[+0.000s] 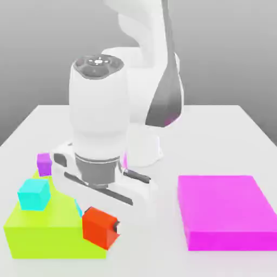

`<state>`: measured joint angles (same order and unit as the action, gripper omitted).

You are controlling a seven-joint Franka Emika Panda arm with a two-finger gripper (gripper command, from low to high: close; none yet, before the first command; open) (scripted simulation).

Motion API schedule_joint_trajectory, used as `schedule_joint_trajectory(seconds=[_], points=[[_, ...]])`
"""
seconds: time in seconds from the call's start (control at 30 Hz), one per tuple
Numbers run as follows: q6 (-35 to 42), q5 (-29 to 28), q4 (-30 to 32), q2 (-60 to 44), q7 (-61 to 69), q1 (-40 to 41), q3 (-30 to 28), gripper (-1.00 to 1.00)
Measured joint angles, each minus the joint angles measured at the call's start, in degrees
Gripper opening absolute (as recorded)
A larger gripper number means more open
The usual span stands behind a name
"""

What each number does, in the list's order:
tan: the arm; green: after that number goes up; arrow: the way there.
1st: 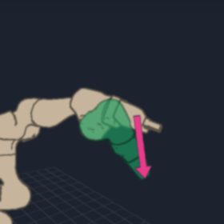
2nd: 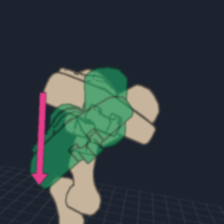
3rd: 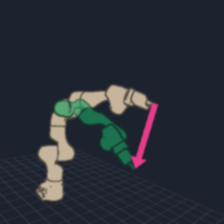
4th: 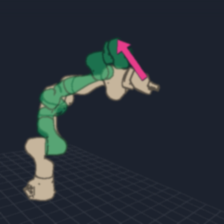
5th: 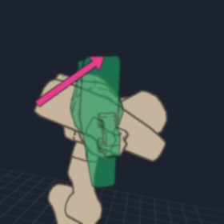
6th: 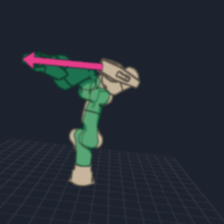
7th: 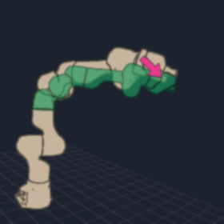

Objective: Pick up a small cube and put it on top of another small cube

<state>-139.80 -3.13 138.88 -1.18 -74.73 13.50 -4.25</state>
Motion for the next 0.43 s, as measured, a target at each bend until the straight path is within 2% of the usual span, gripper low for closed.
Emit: schedule_joint_trajectory(seconds=[0.17, 0.3, 0.33, 0.43], points=[[6.05, 0.71, 4.17, 10.57, -7.16, 8.15, -3.82, -1.0], [0.27, 1.68, 7.14, 7.82, -8.09, 9.52, -5.16, -1.0], [-1.95, 2.01, 7.83, 6.27, -7.9, 9.51, -5.27, 1.0], [-1.95, 2.01, 7.83, 6.27, -7.9, 9.51, -5.27, 1.0]])
